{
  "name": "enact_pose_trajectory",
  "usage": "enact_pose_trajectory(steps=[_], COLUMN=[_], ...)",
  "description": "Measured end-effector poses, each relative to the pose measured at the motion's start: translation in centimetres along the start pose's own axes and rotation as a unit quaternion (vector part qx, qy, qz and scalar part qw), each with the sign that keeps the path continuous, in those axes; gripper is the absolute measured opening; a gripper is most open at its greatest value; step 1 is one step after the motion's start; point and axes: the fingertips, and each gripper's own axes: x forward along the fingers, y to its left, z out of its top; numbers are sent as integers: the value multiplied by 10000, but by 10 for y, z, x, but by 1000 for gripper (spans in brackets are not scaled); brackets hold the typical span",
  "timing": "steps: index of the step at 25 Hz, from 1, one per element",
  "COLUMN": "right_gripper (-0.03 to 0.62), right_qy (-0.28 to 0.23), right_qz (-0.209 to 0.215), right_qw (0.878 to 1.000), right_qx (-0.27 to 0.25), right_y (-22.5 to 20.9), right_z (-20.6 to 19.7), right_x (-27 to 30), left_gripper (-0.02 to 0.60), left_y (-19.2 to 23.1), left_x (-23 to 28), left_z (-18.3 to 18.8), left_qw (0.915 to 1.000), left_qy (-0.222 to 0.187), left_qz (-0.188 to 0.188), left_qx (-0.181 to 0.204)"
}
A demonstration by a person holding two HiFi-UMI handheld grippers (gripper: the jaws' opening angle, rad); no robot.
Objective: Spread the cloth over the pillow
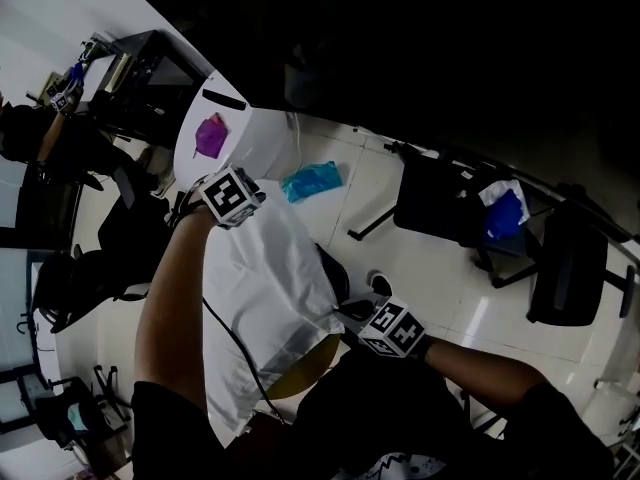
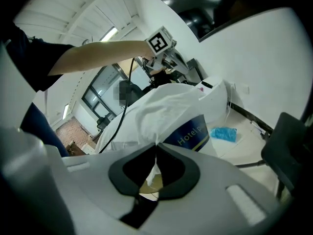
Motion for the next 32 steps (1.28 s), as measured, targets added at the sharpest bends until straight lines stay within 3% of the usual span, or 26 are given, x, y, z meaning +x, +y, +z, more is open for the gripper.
enact_pose_trajectory(steps=[6,11,12,14,15,21,27,32], right_gripper=[15,15,15,15,15,14,14,14], right_qy=[82,155,172,213,231,300,691,963], right_qz=[2,-25,-40,-97,-140,-483,-221,-276], right_qw=[10000,9999,9998,9997,9996,9981,9961,9944], right_qx=[-19,5,11,37,62,254,502,329], right_y=[-18,-37,-41,-50,-56,-108,-136,-147], right_z=[1,1,2,3,3,5,-5,1], right_x=[-8,-13,-13,-16,-18,-34,-29,-32], left_gripper=[110,120,102,10,0,0,0,0], left_y=[10,8,9,12,13,15,22,37], left_x=[58,81,83,84,84,87,90,92], left_z=[-28,-40,-41,-43,-43,-40,-39,-38], left_qw=[9950,9896,9894,9896,9896,9901,9909,9921], left_qy=[688,879,915,962,972,950,960,952], left_qz=[-414,-671,-657,-598,-588,-598,-403,-31], left_qx=[-591,-915,-911,-887,-880,-842,-850,-813])
